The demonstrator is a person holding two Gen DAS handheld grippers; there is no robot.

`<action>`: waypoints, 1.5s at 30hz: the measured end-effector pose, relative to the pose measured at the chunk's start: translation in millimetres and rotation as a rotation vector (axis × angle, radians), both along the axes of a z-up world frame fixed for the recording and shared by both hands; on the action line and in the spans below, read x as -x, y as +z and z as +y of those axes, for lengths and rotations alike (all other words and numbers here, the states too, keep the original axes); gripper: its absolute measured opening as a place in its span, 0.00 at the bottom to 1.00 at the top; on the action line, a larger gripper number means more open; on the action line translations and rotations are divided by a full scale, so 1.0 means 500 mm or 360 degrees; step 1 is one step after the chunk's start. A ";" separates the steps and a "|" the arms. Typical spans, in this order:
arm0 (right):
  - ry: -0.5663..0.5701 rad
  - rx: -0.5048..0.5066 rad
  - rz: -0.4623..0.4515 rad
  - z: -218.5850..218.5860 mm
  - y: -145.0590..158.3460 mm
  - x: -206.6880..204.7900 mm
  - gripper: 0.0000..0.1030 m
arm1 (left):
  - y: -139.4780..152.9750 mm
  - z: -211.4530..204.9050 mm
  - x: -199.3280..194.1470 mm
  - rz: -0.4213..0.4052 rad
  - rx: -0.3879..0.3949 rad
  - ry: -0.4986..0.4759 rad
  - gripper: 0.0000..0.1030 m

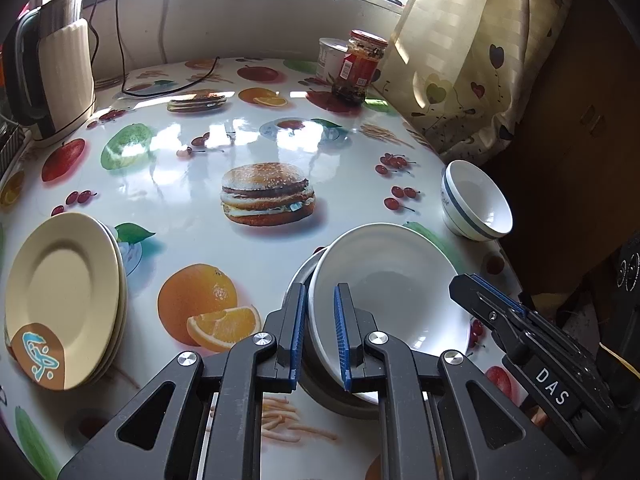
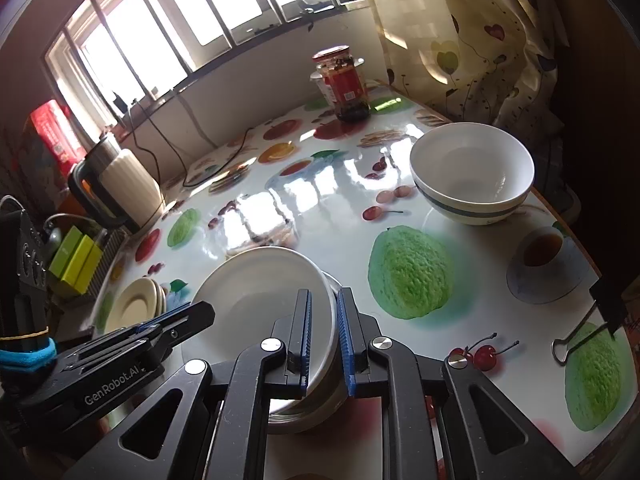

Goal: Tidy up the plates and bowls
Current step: 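Lift the white bowl and lower it into the steel bowl with both tools, then open both tools to release the white bowl in the steel bowl, then move both tools to the blue-striped white bowl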

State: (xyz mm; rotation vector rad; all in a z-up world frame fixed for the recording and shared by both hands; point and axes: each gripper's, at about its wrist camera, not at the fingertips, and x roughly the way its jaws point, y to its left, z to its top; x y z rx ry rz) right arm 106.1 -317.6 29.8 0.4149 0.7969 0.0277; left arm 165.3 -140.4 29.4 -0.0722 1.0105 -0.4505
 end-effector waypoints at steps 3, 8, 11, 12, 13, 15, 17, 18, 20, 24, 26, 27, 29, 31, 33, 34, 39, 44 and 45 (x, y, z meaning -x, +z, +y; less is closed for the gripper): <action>0.0003 -0.0002 0.0000 0.001 0.000 0.002 0.14 | 0.001 0.001 0.001 0.0000 0.0000 0.0004 0.13; -0.0009 0.0014 -0.0010 0.002 0.002 0.006 0.15 | 0.008 0.009 -0.001 -0.0028 -0.0038 0.0044 0.15; -0.0018 0.0027 -0.0013 -0.002 0.006 0.009 0.15 | 0.018 0.009 -0.002 -0.0049 -0.0036 0.0056 0.16; -0.0018 0.0027 -0.0015 -0.005 0.008 0.010 0.16 | 0.022 0.009 -0.002 -0.0050 -0.0023 0.0053 0.16; -0.0018 0.0029 -0.0020 -0.009 0.011 0.011 0.16 | 0.026 0.006 -0.003 -0.0056 -0.0027 0.0056 0.16; -0.0022 0.0038 -0.0029 -0.014 0.016 0.012 0.19 | 0.036 -0.001 -0.002 -0.0086 -0.0040 0.0045 0.16; -0.0025 0.0044 -0.0045 -0.020 0.023 0.013 0.21 | 0.046 -0.009 -0.003 -0.0107 -0.0038 0.0034 0.16; -0.0027 0.0052 -0.0052 -0.023 0.027 0.013 0.23 | 0.051 -0.015 -0.004 -0.0119 -0.0039 0.0024 0.16; -0.0033 0.0078 -0.0062 -0.031 0.034 0.012 0.27 | 0.061 -0.027 -0.004 -0.0146 -0.0049 0.0007 0.17; -0.0043 0.0116 -0.0083 -0.055 0.046 0.009 0.36 | 0.073 -0.057 -0.009 -0.0181 -0.0048 -0.0046 0.24; -0.0057 0.0128 -0.0088 -0.069 0.048 0.009 0.41 | 0.076 -0.075 -0.012 -0.0196 -0.0053 -0.0064 0.27; -0.0067 0.0134 -0.0090 -0.077 0.049 0.009 0.45 | 0.077 -0.083 -0.014 -0.0200 -0.0058 -0.0077 0.27; -0.0089 0.0152 -0.0091 -0.096 0.052 0.007 0.48 | 0.077 -0.101 -0.021 -0.0194 -0.0052 -0.0104 0.27; -0.0115 0.0168 -0.0089 -0.116 0.054 0.005 0.52 | 0.075 -0.118 -0.030 -0.0172 -0.0031 -0.0129 0.30; -0.0139 0.0179 -0.0086 -0.137 0.055 0.002 0.57 | 0.072 -0.136 -0.037 -0.0156 -0.0014 -0.0149 0.42; -0.0151 0.0182 -0.0084 -0.149 0.055 0.000 0.57 | 0.071 -0.145 -0.041 -0.0153 -0.0012 -0.0159 0.45; -0.0206 0.0212 -0.0057 -0.198 0.050 -0.015 0.62 | 0.070 -0.189 -0.065 -0.0125 0.0011 -0.0182 0.45; -0.0264 0.0238 -0.0031 -0.246 0.042 -0.029 0.65 | 0.059 -0.229 -0.089 -0.0074 0.0031 -0.0212 0.45; -0.0272 0.0237 -0.0025 -0.255 0.040 -0.032 0.65 | 0.055 -0.236 -0.093 -0.0057 0.0028 -0.0207 0.45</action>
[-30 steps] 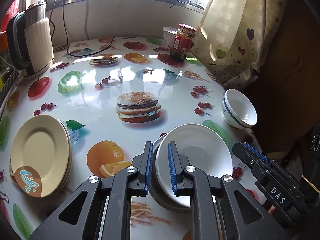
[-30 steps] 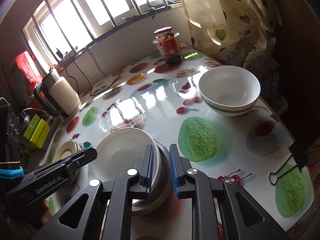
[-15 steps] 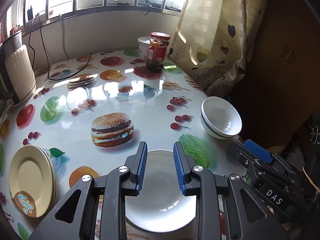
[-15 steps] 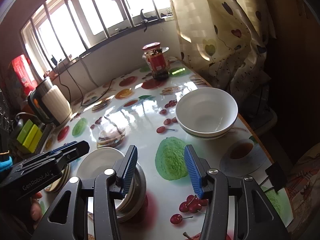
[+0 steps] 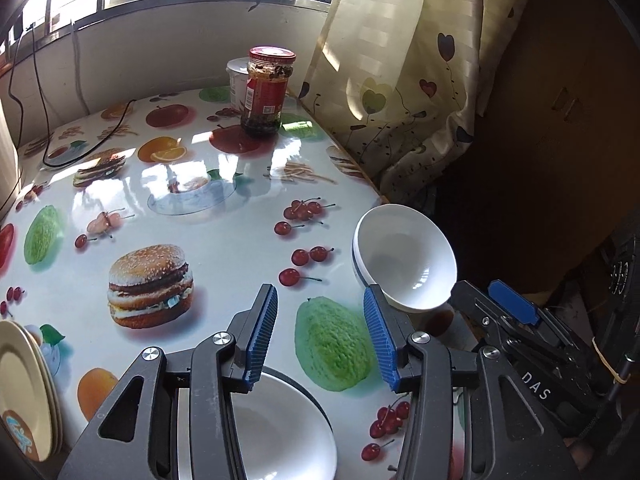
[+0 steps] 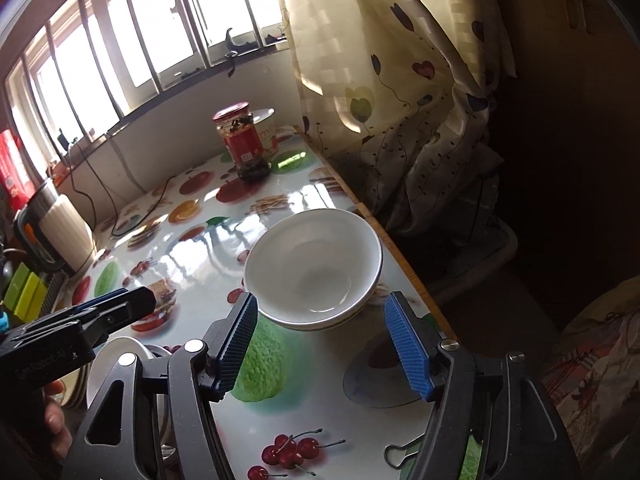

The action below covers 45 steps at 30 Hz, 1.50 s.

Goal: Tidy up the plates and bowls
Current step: 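Move both tools to the blue-striped white bowl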

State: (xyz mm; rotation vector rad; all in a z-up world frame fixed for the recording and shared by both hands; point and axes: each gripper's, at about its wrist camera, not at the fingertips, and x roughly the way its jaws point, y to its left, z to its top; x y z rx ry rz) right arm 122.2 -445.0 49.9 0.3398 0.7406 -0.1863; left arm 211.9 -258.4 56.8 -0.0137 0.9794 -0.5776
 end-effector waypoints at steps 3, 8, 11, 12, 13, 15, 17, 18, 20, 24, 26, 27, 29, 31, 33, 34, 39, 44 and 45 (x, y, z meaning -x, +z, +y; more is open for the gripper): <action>-0.0027 0.0003 0.0016 -0.023 -0.006 -0.011 0.65 | -0.010 -0.026 -0.010 0.0020 -0.0022 -0.0009 0.45; -0.0041 0.0017 0.0048 -0.053 -0.020 -0.035 0.65 | -0.024 -0.065 -0.030 0.0047 -0.0055 0.0010 0.45; -0.0047 0.0028 0.0079 -0.068 -0.032 -0.050 0.65 | -0.033 -0.086 -0.038 0.0049 -0.0085 0.0020 0.45; -0.0043 0.0028 0.0085 -0.072 -0.036 -0.055 0.65 | -0.038 -0.092 -0.042 0.0058 -0.0089 0.0027 0.45; -0.0041 0.0026 0.0091 -0.077 -0.040 -0.059 0.65 | -0.043 -0.099 -0.045 0.0072 -0.0093 0.0031 0.45; -0.0045 0.0025 0.0113 -0.084 -0.049 -0.069 0.65 | -0.053 -0.109 -0.050 0.0092 -0.0108 0.0057 0.45; -0.0041 0.0016 0.0123 -0.092 -0.057 -0.076 0.65 | -0.063 -0.117 -0.054 0.0110 -0.0114 0.0066 0.45; -0.0038 0.0008 0.0127 -0.095 -0.060 -0.081 0.65 | -0.066 -0.120 -0.055 0.0117 -0.0108 0.0067 0.45; -0.0025 -0.0004 0.0134 -0.100 -0.064 -0.087 0.65 | -0.072 -0.127 -0.057 0.0126 -0.0122 0.0077 0.45; -0.0006 0.0007 0.0132 -0.106 -0.067 -0.094 0.65 | -0.081 -0.139 -0.060 0.0136 -0.0136 0.0085 0.45; 0.0008 0.0000 0.0126 -0.108 -0.069 -0.097 0.65 | -0.086 -0.141 -0.063 0.0149 -0.0133 0.0094 0.45; 0.0014 0.0001 0.0129 -0.108 -0.071 -0.100 0.65 | -0.088 -0.142 -0.064 0.0146 -0.0134 0.0096 0.45; 0.0030 0.0001 0.0133 -0.110 -0.075 -0.106 0.62 | -0.092 -0.142 -0.067 0.0154 -0.0140 0.0113 0.45; 0.0037 0.0002 0.0150 -0.111 -0.080 -0.112 0.56 | -0.095 -0.142 -0.070 0.0156 -0.0135 0.0117 0.45; 0.0038 0.0001 0.0162 -0.111 -0.085 -0.115 0.49 | -0.097 -0.143 -0.072 0.0159 -0.0138 0.0121 0.45; 0.0043 -0.0004 0.0165 -0.111 -0.087 -0.117 0.46 | -0.098 -0.143 -0.073 0.0162 -0.0137 0.0125 0.44; 0.0070 -0.0021 0.0158 -0.110 -0.092 -0.121 0.38 | -0.103 -0.148 -0.074 0.0164 -0.0146 0.0120 0.33; 0.0108 -0.0030 0.0139 -0.103 -0.091 -0.126 0.28 | -0.104 -0.155 -0.072 0.0159 -0.0141 0.0101 0.25; 0.0116 -0.0033 0.0135 -0.101 -0.090 -0.127 0.24 | -0.105 -0.156 -0.072 0.0157 -0.0139 0.0100 0.24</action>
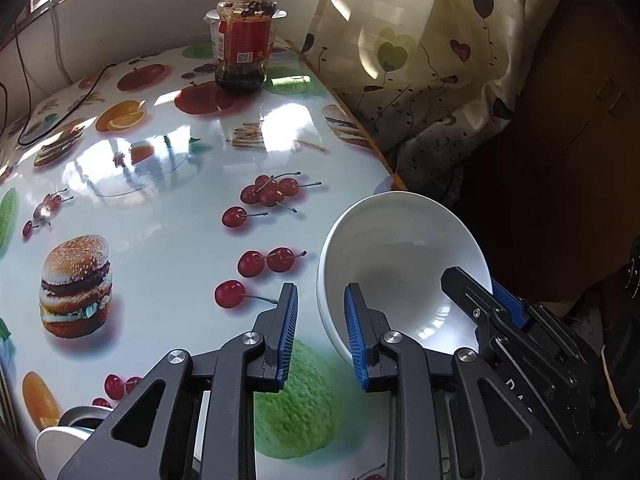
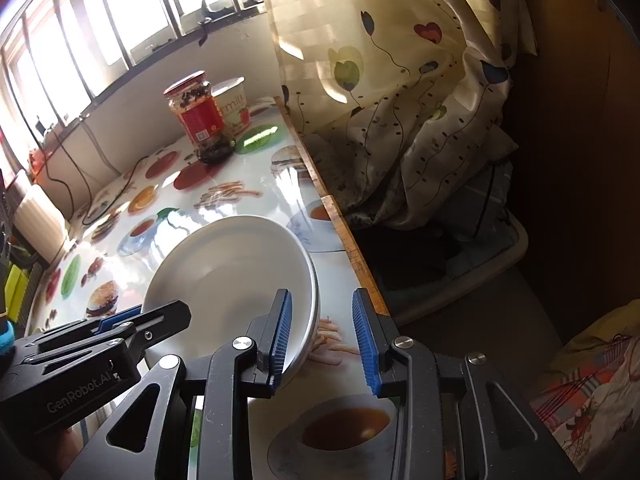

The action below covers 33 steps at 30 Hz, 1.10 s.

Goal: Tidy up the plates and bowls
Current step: 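Move both tools to the blue-striped white bowl, then close both tools on the rim of the blue-striped white bowl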

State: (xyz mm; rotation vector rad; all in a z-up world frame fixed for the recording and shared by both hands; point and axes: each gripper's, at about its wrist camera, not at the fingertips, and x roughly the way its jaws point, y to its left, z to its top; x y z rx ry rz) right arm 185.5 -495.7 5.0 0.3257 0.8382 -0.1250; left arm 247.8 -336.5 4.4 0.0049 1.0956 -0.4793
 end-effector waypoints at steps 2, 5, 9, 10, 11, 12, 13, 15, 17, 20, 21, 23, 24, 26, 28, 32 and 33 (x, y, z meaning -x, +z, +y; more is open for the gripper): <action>0.0016 0.0009 -0.0010 0.006 0.002 -0.001 0.18 | 0.000 0.000 -0.001 0.0010 0.0006 0.0008 0.23; 0.0021 0.0015 -0.0017 0.012 0.003 -0.004 0.14 | -0.001 -0.004 -0.001 0.0022 0.0018 -0.0008 0.16; 0.0012 0.0019 -0.0012 0.013 0.003 -0.005 0.14 | 0.001 -0.008 0.001 0.0003 0.0010 -0.0019 0.14; 0.0010 0.0022 -0.0009 0.013 0.003 -0.006 0.14 | 0.001 -0.008 0.001 0.0006 0.0013 -0.0016 0.14; 0.0008 0.0023 -0.0010 0.014 0.003 -0.005 0.13 | 0.001 -0.008 0.000 0.0008 0.0016 -0.0014 0.14; 0.0009 0.0023 -0.0010 0.013 0.003 -0.006 0.13 | 0.002 -0.010 0.000 0.0005 0.0012 -0.0015 0.14; 0.0008 0.0024 -0.0009 0.013 0.003 -0.006 0.14 | 0.002 -0.007 0.000 0.0001 0.0011 -0.0016 0.14; 0.0003 0.0027 -0.0005 0.014 0.003 -0.006 0.13 | 0.002 -0.007 -0.001 0.0001 0.0010 -0.0014 0.13; -0.0001 0.0028 -0.0005 0.012 0.004 -0.006 0.14 | 0.003 -0.004 -0.001 0.0002 0.0015 -0.0012 0.13; -0.0009 0.0027 -0.0004 0.012 0.004 -0.006 0.13 | 0.003 -0.004 -0.002 0.0002 0.0014 -0.0014 0.13; -0.0015 0.0032 -0.0001 0.012 0.004 -0.006 0.13 | 0.003 -0.004 -0.002 0.0004 0.0014 -0.0011 0.13; -0.0020 0.0036 0.0001 0.012 0.005 -0.005 0.13 | 0.004 -0.001 -0.001 0.0008 0.0020 -0.0006 0.13; -0.0022 0.0030 0.0002 0.013 0.005 -0.005 0.13 | 0.005 0.002 -0.001 0.0010 0.0024 -0.0001 0.13; -0.0025 0.0005 -0.0001 0.012 0.006 -0.002 0.12 | 0.009 0.006 0.001 0.0004 0.0031 0.0003 0.13; -0.0034 -0.0018 -0.0006 0.012 0.007 0.002 0.12 | 0.013 0.008 0.004 -0.0004 0.0034 0.0000 0.13; -0.0051 -0.0029 -0.0026 0.017 0.016 0.011 0.12 | 0.019 0.016 0.011 0.0000 0.0051 -0.0001 0.13; -0.0053 -0.0032 -0.0032 0.018 0.019 0.014 0.12 | 0.022 0.018 0.013 -0.0001 0.0055 0.0001 0.13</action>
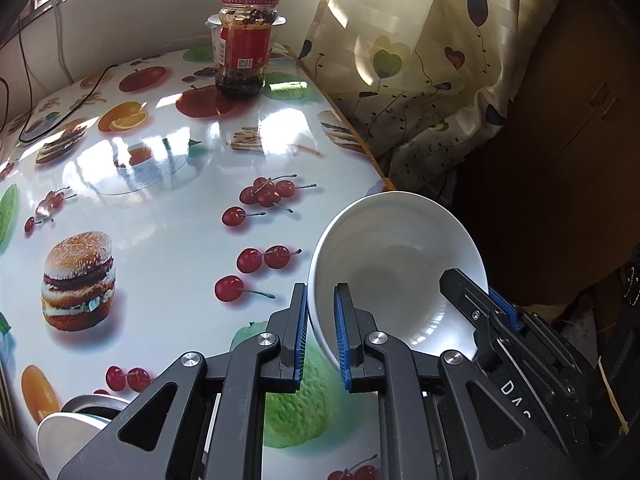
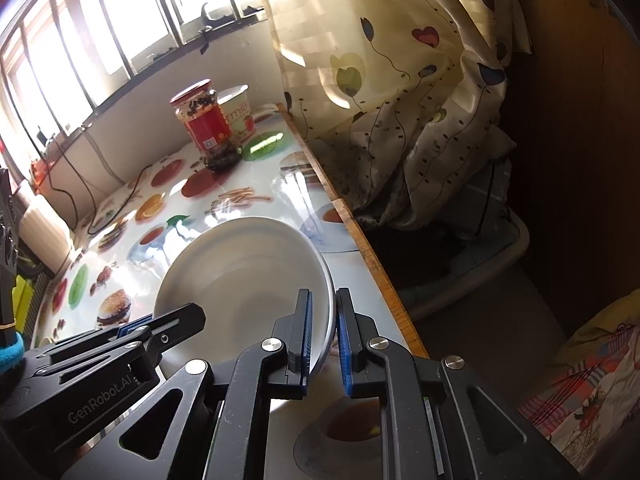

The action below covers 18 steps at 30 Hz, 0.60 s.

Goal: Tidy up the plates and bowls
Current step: 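Close both tools on the rim of the blue-striped white bowl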

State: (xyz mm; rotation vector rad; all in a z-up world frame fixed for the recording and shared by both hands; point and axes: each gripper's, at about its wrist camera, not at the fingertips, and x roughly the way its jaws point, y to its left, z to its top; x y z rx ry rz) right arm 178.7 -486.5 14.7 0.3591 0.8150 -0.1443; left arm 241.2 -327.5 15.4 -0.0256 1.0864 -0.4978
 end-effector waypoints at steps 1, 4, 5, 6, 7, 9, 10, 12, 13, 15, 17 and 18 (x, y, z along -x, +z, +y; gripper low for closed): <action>0.0001 -0.0002 -0.0006 0.002 0.004 0.004 0.12 | 0.003 0.002 0.002 -0.0005 0.0003 -0.0002 0.13; 0.0000 0.0015 -0.0015 0.010 0.016 0.011 0.12 | 0.011 0.009 0.010 -0.0014 0.0013 -0.0004 0.13; -0.0002 0.0021 -0.0019 0.013 0.020 0.015 0.12 | 0.014 0.013 0.012 -0.0016 0.0016 -0.0002 0.13; -0.0004 0.0021 -0.0025 0.016 0.024 0.018 0.12 | 0.018 0.018 0.015 -0.0020 0.0023 0.0002 0.13; -0.0003 0.0019 -0.0031 0.019 0.028 0.021 0.12 | 0.022 0.021 0.018 -0.0031 0.0028 0.0003 0.13; -0.0002 0.0011 -0.0045 0.026 0.035 0.029 0.12 | 0.030 0.031 0.024 -0.0045 0.0029 0.0010 0.13; 0.0001 0.0011 -0.0054 0.030 0.039 0.033 0.12 | 0.034 0.035 0.026 -0.0052 0.0029 0.0012 0.13; 0.0005 0.0017 -0.0064 0.040 0.047 0.040 0.12 | 0.041 0.046 0.032 -0.0064 0.0033 0.0019 0.13; 0.0008 0.0018 -0.0072 0.045 0.051 0.044 0.12 | 0.044 0.051 0.036 -0.0072 0.0036 0.0019 0.13; 0.0009 0.0022 -0.0084 0.056 0.059 0.052 0.12 | 0.051 0.062 0.041 -0.0077 0.0041 0.0023 0.13; 0.0013 0.0022 -0.0097 0.066 0.066 0.059 0.12 | 0.058 0.072 0.046 -0.0083 0.0049 0.0026 0.13; 0.0014 0.0025 -0.0099 0.071 0.070 0.062 0.12 | 0.062 0.079 0.049 -0.0082 0.0055 0.0028 0.13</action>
